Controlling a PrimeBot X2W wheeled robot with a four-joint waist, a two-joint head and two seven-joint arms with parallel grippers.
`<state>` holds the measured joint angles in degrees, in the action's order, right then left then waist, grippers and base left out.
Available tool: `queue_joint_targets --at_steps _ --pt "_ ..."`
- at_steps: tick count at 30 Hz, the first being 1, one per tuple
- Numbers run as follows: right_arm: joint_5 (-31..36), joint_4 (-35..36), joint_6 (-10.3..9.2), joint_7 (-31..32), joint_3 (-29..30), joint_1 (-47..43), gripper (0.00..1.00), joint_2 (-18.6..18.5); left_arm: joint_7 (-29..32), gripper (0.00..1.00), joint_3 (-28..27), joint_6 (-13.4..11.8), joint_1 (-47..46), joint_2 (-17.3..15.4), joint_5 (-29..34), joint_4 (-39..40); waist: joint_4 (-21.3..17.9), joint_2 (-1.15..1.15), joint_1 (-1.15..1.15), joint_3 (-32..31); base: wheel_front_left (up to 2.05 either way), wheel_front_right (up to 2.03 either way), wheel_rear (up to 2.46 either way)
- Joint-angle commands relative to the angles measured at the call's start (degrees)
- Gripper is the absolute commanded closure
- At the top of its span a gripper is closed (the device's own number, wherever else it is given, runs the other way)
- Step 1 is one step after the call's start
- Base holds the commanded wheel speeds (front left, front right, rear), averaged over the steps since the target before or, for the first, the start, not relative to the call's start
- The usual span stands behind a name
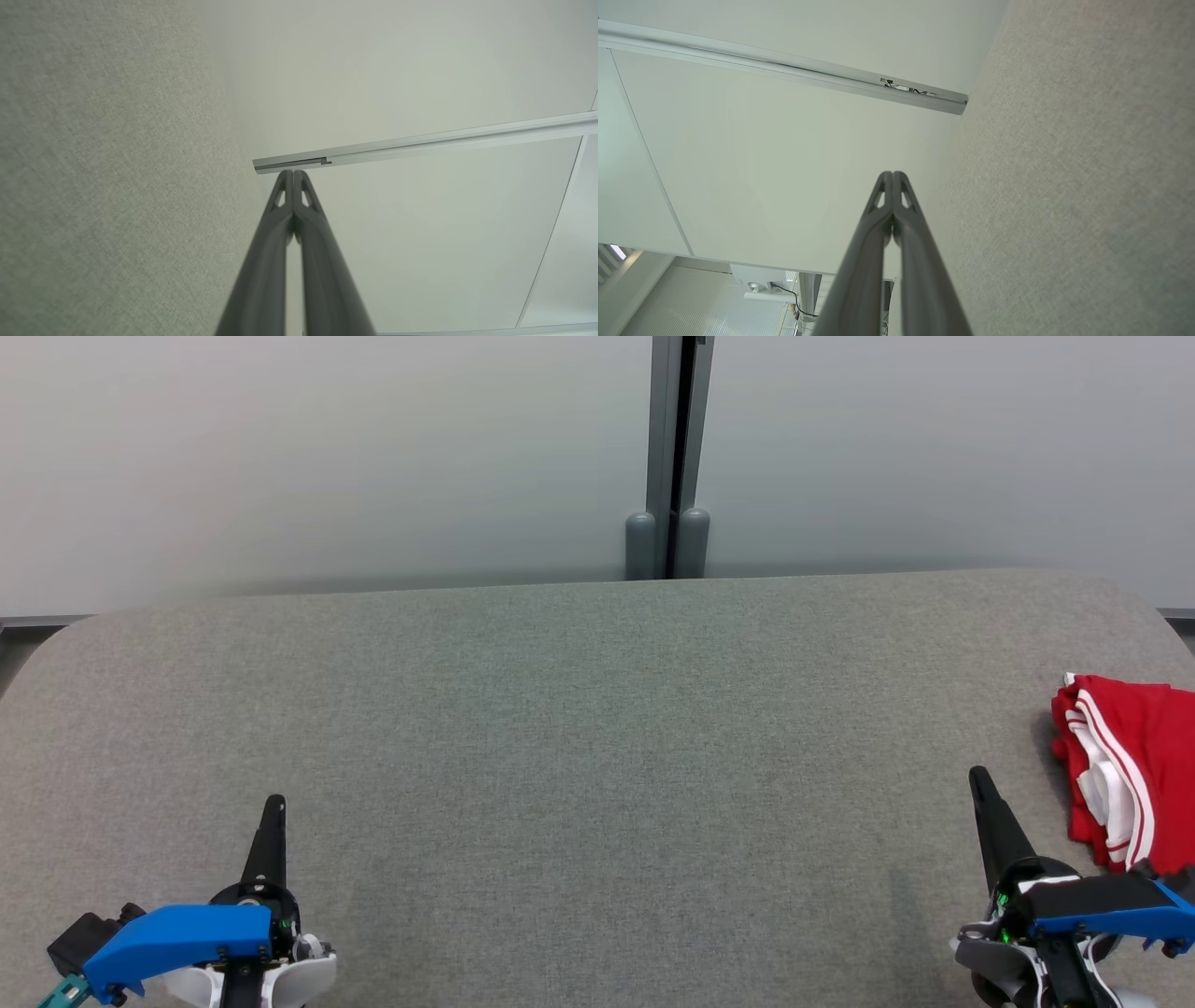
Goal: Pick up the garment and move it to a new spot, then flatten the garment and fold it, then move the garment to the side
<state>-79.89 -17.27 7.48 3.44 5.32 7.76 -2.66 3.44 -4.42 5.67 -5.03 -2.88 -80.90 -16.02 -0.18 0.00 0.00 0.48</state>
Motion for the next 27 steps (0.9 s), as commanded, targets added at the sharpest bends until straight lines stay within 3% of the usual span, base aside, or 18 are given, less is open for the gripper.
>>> queue_joint_targets --at_steps 1,27 --pt "-1.0 0.7 0.02 0.3 0.2 -0.8 1.00 -0.3 0.3 1.00 -0.1 0.4 -1.1 0.0 -0.9 0.6 0.0 -0.01 0.00 0.0 0.00 0.00 0.00" --pt "-11.9 3.3 0.02 3.1 1.3 -1.9 1.00 -0.4 3.1 1.00 -2.1 2.0 -1.5 0.0 -11.0 2.1 0.2 0.00 0.00 -0.3 0.00 0.00 0.00"
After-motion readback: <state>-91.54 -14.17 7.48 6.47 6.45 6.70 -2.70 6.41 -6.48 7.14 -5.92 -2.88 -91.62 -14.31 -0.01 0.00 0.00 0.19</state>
